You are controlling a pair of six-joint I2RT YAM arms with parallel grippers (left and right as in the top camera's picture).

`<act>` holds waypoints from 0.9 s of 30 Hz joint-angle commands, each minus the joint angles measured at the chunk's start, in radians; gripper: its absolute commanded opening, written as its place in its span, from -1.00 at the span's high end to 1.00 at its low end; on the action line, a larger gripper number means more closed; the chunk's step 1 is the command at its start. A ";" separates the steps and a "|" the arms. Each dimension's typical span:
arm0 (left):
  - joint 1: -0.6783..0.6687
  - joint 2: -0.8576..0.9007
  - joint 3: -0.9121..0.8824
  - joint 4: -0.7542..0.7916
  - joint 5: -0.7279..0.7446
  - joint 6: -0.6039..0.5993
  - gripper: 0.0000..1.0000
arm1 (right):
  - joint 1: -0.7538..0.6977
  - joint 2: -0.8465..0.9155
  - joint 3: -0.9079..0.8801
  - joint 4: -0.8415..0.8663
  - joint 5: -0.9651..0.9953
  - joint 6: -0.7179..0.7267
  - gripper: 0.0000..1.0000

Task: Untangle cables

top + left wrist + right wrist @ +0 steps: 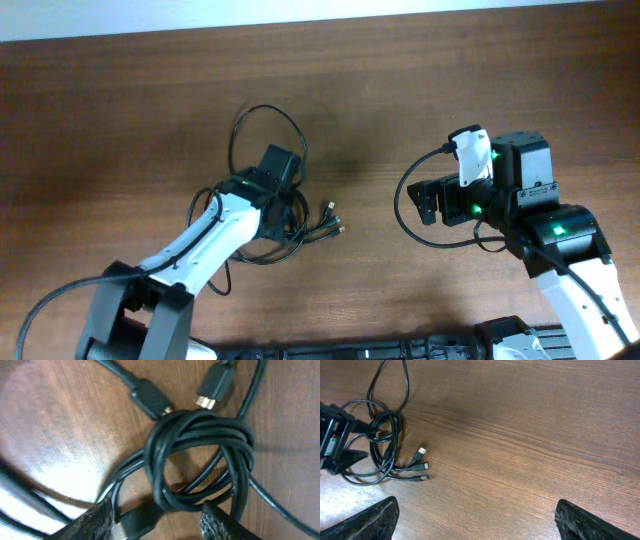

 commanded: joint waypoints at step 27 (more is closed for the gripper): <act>0.002 -0.050 0.201 0.061 -0.123 1.242 1.00 | -0.003 0.001 0.003 -0.015 0.001 -0.034 -0.97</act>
